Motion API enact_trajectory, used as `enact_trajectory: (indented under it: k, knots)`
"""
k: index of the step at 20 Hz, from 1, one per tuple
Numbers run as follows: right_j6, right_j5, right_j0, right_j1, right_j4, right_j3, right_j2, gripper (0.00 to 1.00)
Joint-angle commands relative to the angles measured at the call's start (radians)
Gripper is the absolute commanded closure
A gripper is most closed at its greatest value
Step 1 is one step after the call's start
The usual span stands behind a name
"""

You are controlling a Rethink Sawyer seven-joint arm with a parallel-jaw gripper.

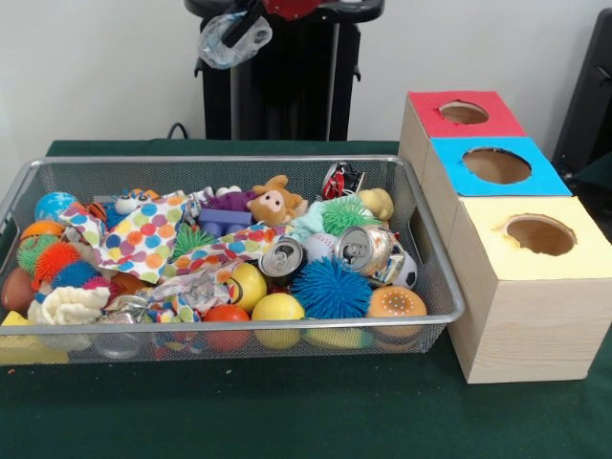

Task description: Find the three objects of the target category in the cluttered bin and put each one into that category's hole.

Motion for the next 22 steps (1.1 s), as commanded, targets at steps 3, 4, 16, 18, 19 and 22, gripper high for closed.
enact_trajectory:
  k: [3, 4, 16, 18, 19, 22]
  knots:
    - [-0.134, 0.125, -0.02, 0.062, -0.092, -0.082, 0.178, 1.0]
    - [-0.126, 0.127, -0.018, 0.068, -0.093, -0.087, 0.181, 1.0]
    - [-0.124, 0.154, -0.006, 0.101, -0.129, -0.122, 0.224, 1.0]
    - [-0.135, 0.158, -0.009, 0.104, -0.141, -0.13, 0.229, 1.0]
    - [-0.137, 0.163, -0.009, 0.102, -0.148, -0.131, 0.229, 1.0]
    - [-0.148, 0.173, -0.009, 0.094, -0.165, -0.13, 0.228, 1.0]
